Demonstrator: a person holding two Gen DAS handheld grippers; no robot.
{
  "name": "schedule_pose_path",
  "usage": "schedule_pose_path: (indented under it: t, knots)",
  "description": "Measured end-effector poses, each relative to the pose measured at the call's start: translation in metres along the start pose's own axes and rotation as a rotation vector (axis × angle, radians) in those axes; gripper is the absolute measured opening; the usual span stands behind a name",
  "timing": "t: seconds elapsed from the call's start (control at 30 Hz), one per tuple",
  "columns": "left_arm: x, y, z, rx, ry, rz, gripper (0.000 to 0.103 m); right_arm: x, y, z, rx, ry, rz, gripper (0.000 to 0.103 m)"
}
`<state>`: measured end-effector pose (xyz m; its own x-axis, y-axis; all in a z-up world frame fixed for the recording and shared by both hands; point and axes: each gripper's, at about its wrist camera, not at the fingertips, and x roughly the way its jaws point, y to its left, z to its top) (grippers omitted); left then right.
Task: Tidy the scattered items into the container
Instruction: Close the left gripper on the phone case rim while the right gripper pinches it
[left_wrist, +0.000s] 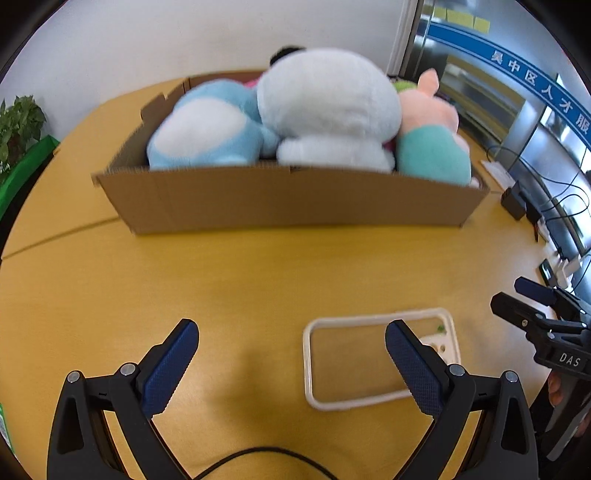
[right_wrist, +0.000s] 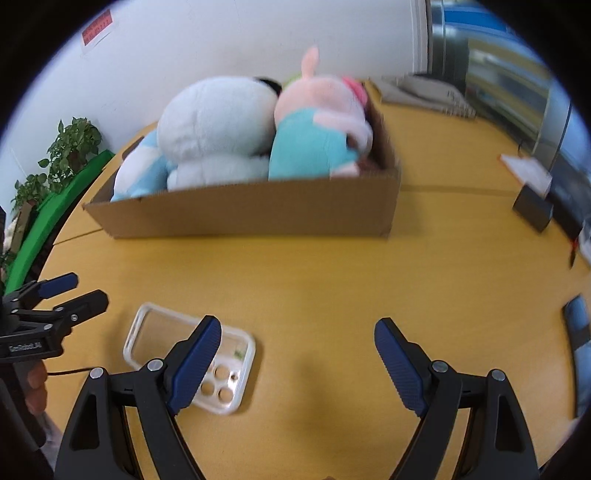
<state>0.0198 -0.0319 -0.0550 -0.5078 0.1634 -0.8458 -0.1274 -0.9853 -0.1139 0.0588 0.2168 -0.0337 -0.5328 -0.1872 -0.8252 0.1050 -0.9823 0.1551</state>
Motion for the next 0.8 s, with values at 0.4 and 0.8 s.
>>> schedule_pose_path:
  t: [0.4,0.8]
  knots:
    - [0.033,0.000,-0.025,-0.031,0.098,-0.019,0.081,0.038,0.019,-0.029,-0.016,0.100,-0.041,0.081]
    - [0.025,-0.013,-0.037,-0.009,0.095,-0.012,0.006,0.041,0.038,-0.030,-0.082,0.078,-0.049,0.019]
